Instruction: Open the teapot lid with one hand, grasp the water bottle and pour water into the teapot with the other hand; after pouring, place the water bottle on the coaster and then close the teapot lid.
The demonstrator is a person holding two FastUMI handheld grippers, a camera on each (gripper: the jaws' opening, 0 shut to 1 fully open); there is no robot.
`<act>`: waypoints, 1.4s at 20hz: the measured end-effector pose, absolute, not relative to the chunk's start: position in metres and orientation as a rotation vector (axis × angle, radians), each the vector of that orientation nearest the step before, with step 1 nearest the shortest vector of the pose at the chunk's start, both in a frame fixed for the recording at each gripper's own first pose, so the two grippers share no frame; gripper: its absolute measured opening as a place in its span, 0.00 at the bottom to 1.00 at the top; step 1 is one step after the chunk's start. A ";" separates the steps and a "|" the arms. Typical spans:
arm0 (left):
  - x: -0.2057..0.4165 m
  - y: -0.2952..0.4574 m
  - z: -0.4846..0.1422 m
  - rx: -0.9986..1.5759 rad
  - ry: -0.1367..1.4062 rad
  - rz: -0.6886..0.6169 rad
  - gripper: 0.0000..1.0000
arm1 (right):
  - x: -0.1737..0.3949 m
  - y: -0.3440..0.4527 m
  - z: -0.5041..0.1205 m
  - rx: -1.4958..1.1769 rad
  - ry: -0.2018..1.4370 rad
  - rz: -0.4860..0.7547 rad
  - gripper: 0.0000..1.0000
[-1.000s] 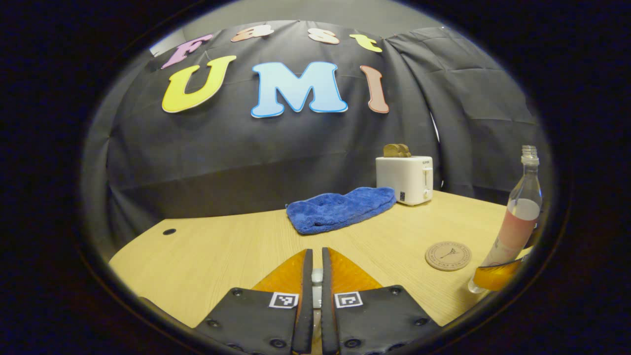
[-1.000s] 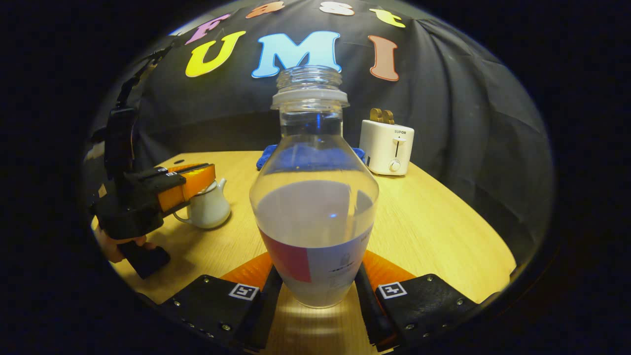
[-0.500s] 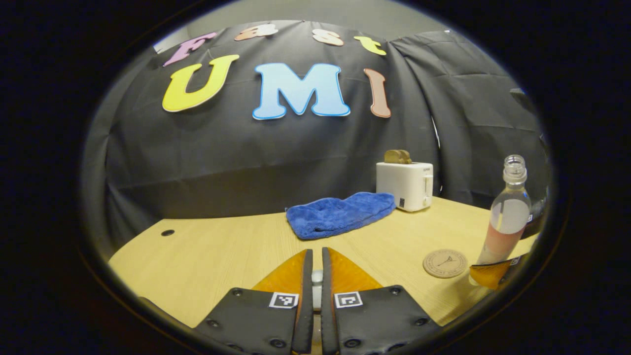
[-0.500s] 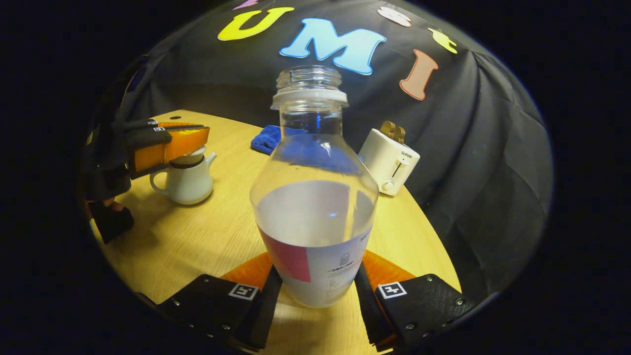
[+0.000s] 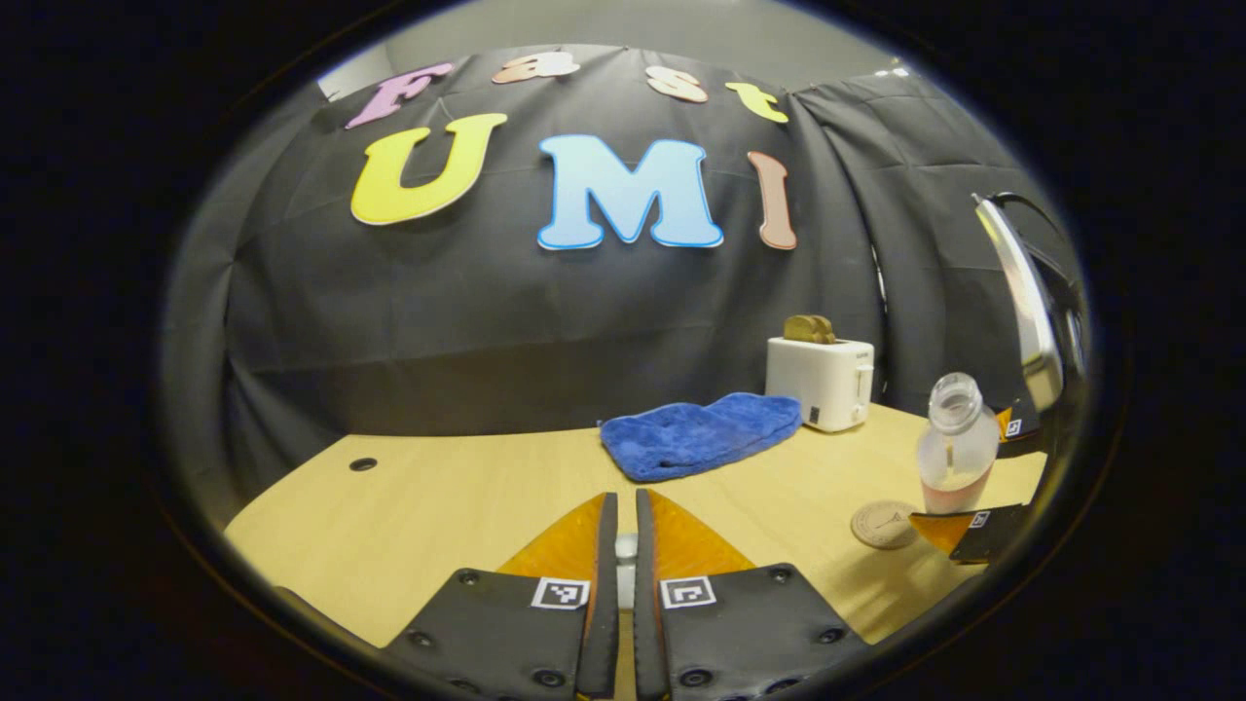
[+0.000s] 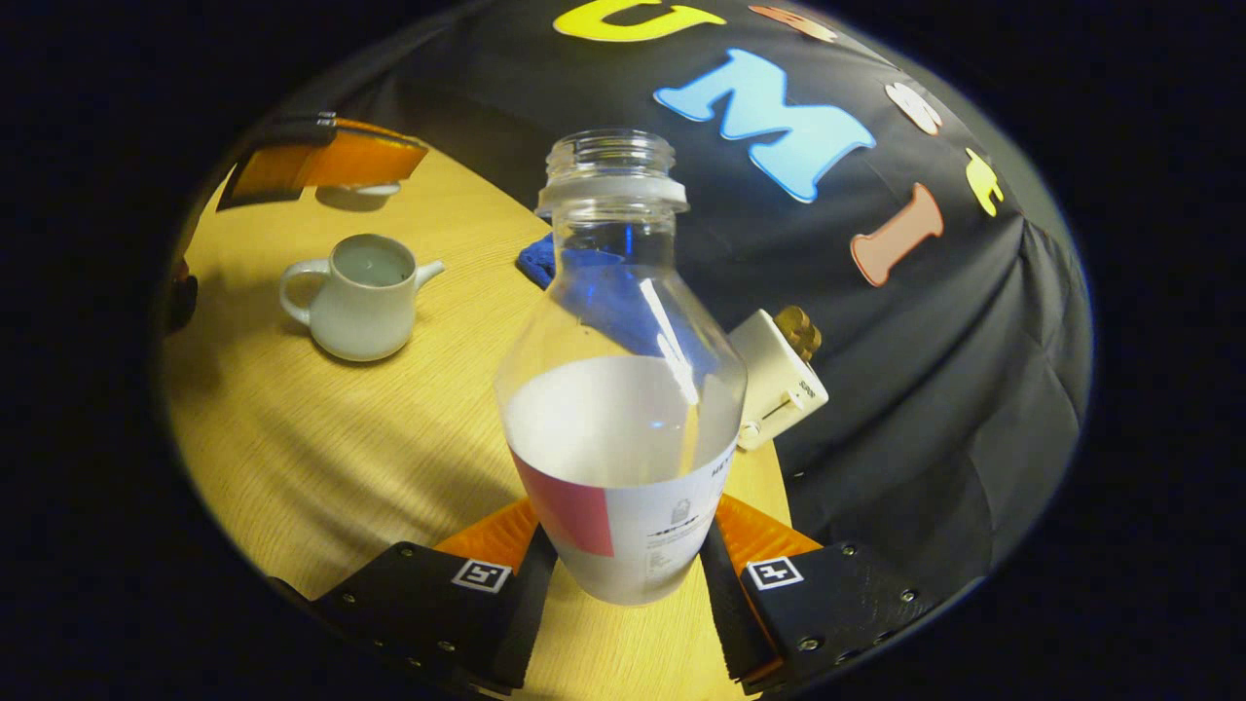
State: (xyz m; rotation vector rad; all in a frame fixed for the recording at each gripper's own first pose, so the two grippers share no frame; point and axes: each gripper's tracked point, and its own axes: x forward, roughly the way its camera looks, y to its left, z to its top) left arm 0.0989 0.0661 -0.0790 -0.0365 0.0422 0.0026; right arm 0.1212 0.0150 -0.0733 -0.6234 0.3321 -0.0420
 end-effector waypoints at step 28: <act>0.081 0.164 -0.104 -0.084 0.073 0.043 0.13 | 0.160 0.052 -0.047 -1.375 0.584 0.043 0.73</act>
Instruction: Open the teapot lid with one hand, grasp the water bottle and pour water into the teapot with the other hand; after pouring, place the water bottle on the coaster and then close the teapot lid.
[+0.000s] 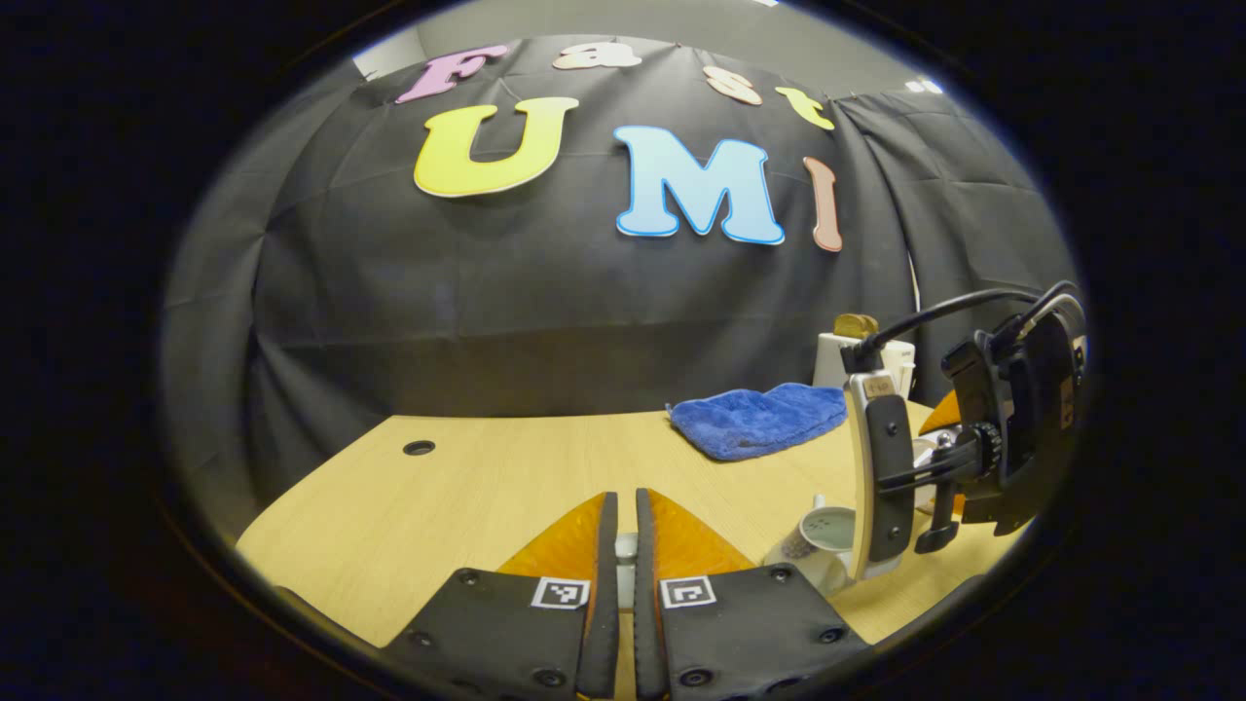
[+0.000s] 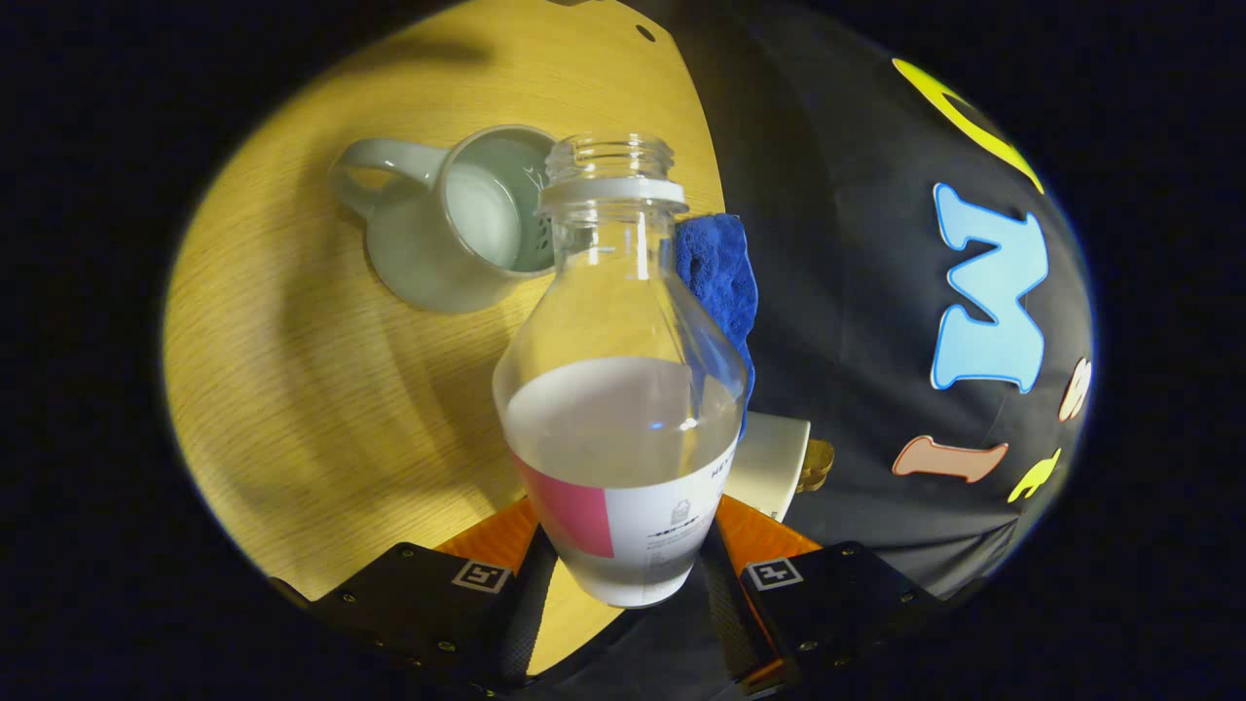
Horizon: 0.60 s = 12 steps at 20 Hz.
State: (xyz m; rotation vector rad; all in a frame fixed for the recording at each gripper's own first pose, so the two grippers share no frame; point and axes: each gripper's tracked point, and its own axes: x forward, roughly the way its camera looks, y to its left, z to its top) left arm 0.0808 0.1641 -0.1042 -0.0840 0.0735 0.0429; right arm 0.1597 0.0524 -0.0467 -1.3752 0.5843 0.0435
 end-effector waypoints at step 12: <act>0.082 0.173 -0.110 -0.095 0.076 0.058 0.14 | 0.173 0.047 -0.017 -1.672 0.554 0.031 0.73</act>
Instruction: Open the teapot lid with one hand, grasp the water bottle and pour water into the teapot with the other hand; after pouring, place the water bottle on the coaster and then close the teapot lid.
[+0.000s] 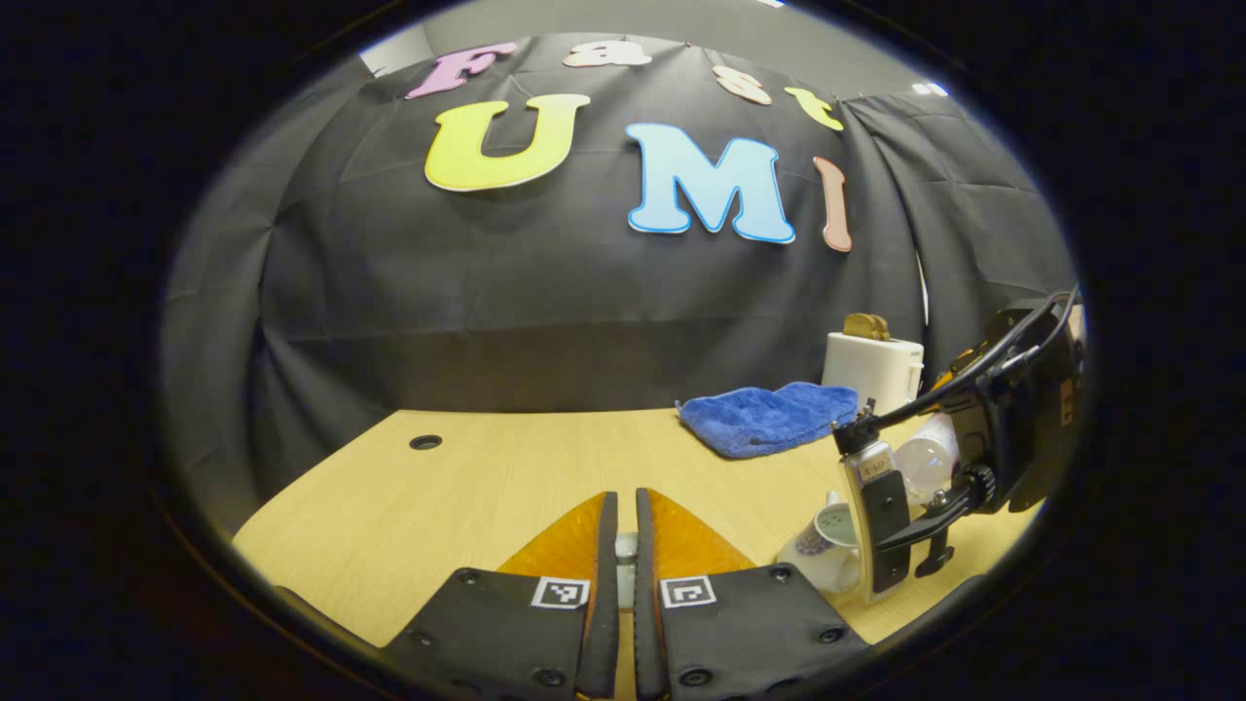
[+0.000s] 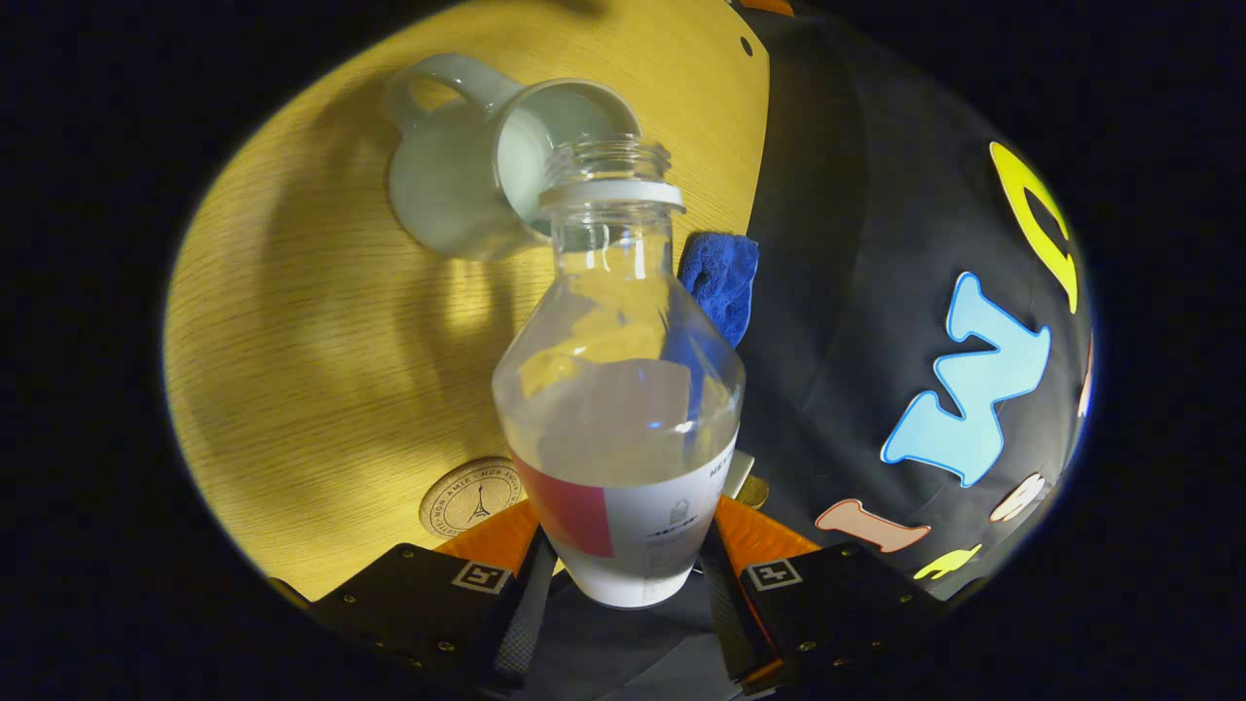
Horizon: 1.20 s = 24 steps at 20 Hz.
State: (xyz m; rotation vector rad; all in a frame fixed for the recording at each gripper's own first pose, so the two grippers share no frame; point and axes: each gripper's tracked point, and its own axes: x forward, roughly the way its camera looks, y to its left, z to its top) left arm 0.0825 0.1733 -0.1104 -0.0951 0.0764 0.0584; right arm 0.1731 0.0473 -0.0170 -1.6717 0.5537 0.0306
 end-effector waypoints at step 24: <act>0.084 0.178 -0.116 -0.171 0.065 0.091 0.14 | 0.190 0.058 0.027 -1.919 0.447 -0.012 0.73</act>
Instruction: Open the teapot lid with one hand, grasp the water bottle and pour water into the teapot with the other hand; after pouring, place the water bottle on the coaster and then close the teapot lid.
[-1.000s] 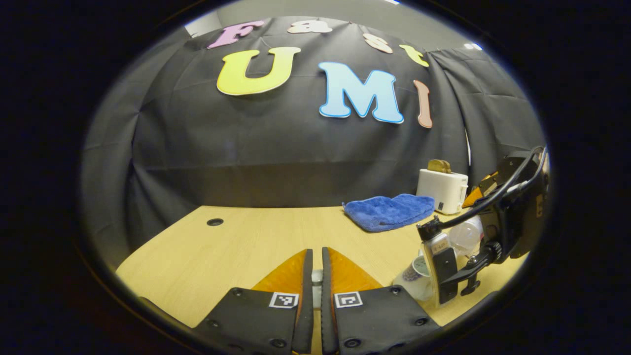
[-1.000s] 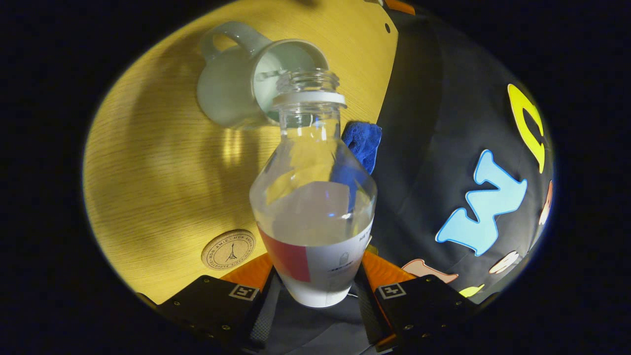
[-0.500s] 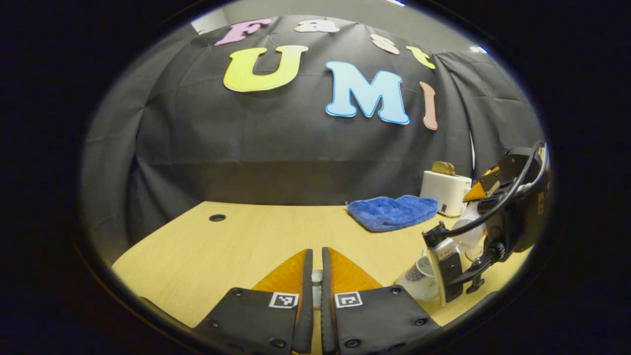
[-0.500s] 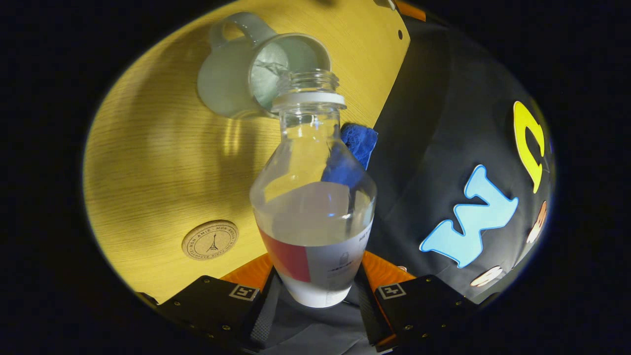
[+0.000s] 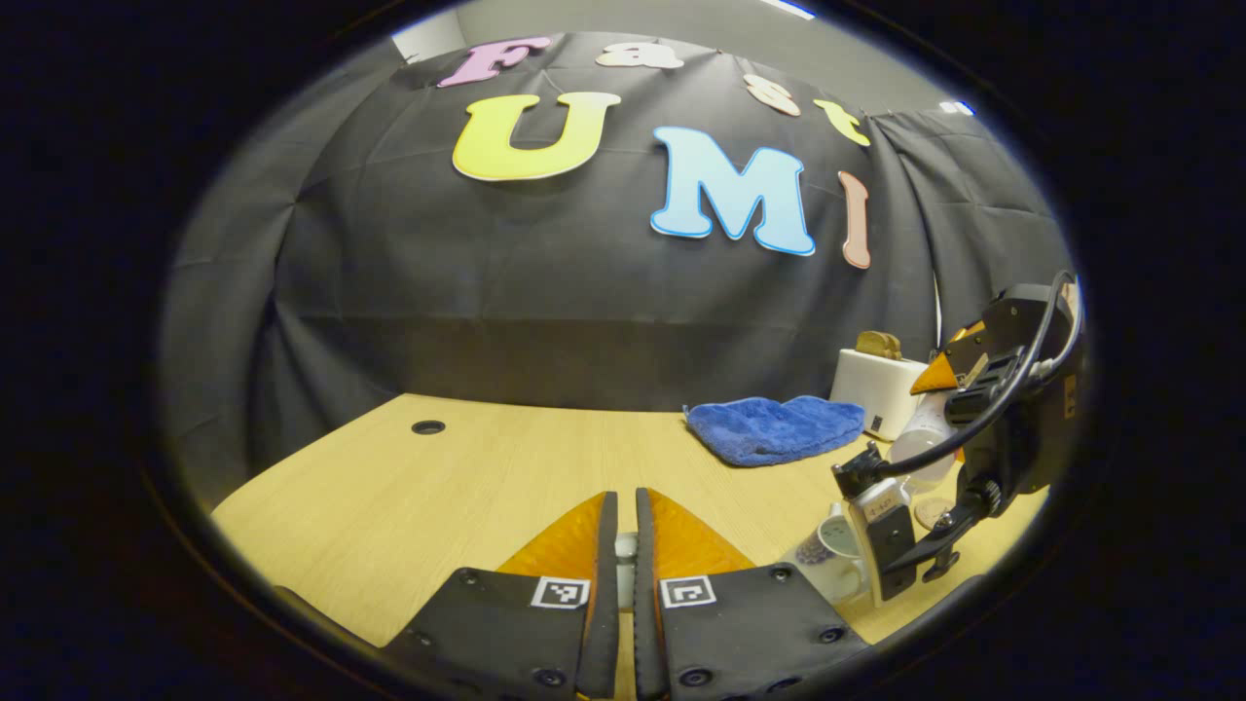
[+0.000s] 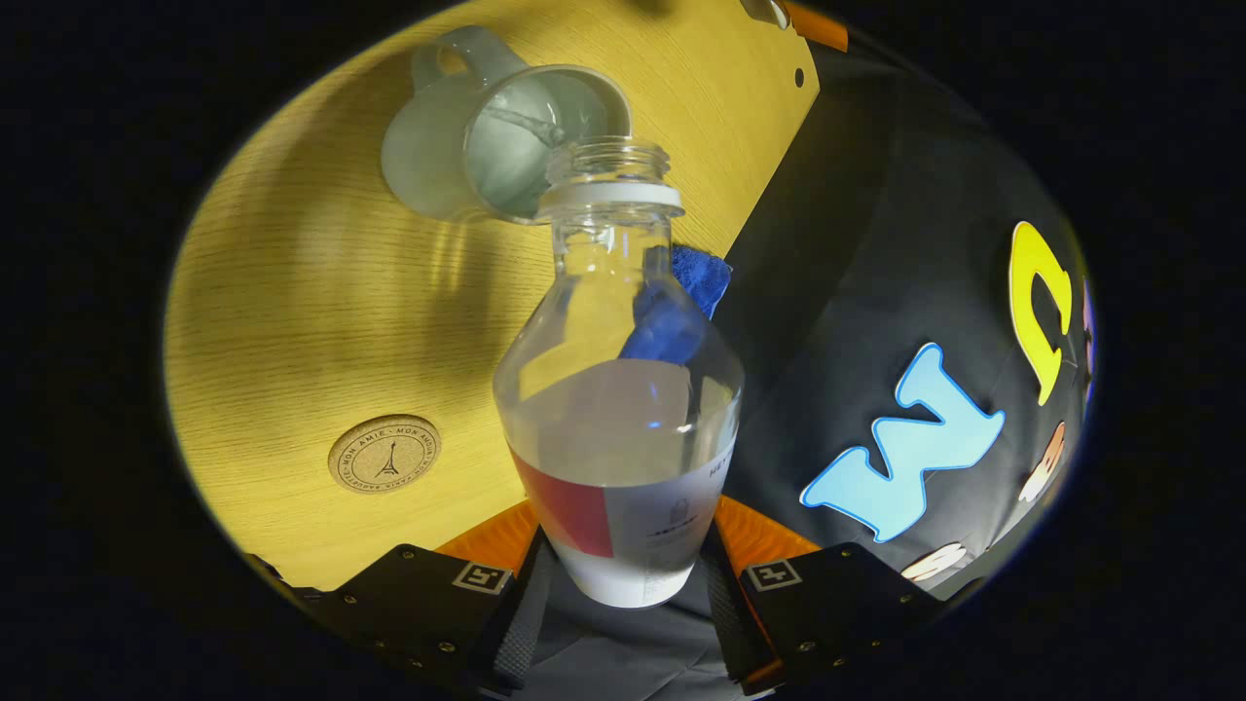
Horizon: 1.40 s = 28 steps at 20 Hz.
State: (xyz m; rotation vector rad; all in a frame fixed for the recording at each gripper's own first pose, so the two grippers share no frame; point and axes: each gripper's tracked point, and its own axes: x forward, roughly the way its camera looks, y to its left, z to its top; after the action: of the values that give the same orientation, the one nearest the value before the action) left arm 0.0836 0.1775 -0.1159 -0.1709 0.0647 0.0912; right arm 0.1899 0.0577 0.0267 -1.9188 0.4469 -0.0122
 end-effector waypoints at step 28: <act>0.064 0.144 -0.089 -0.136 0.111 0.236 0.13 | 0.172 0.052 -0.062 -1.002 0.563 0.265 0.73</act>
State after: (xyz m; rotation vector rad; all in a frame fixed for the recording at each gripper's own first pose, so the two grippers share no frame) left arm 0.0637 0.1440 -0.0889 -0.1362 0.1112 0.2360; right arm 0.1719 0.0516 -0.0619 -1.0015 0.5627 0.2654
